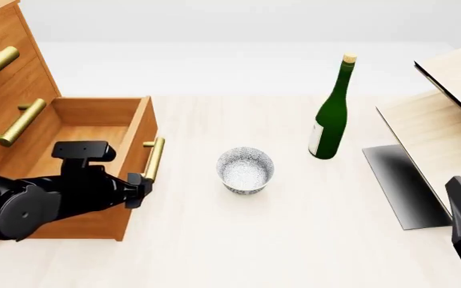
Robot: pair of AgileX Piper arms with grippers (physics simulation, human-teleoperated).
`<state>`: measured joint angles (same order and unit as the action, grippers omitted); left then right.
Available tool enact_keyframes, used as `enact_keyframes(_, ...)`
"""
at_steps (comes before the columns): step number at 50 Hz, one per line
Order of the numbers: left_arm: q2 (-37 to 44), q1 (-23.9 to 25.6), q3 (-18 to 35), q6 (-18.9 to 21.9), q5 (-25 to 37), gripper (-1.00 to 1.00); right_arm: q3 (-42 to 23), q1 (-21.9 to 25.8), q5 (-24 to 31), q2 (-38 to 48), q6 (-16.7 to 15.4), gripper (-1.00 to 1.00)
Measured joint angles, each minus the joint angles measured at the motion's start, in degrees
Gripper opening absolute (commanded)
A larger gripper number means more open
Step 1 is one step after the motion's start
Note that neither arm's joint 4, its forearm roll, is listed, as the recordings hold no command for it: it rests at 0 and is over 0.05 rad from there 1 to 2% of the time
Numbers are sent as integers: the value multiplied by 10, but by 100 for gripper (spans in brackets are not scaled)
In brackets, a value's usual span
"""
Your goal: Put the bowl in the bottom drawer of the cabinet and close it.
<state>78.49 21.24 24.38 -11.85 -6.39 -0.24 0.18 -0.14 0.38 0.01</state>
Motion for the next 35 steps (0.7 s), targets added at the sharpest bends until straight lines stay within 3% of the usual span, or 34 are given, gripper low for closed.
enact_keyframes(35, -125, -3, -6, 13, 68, 100, 0, 0, 0, 0, 0, 100)
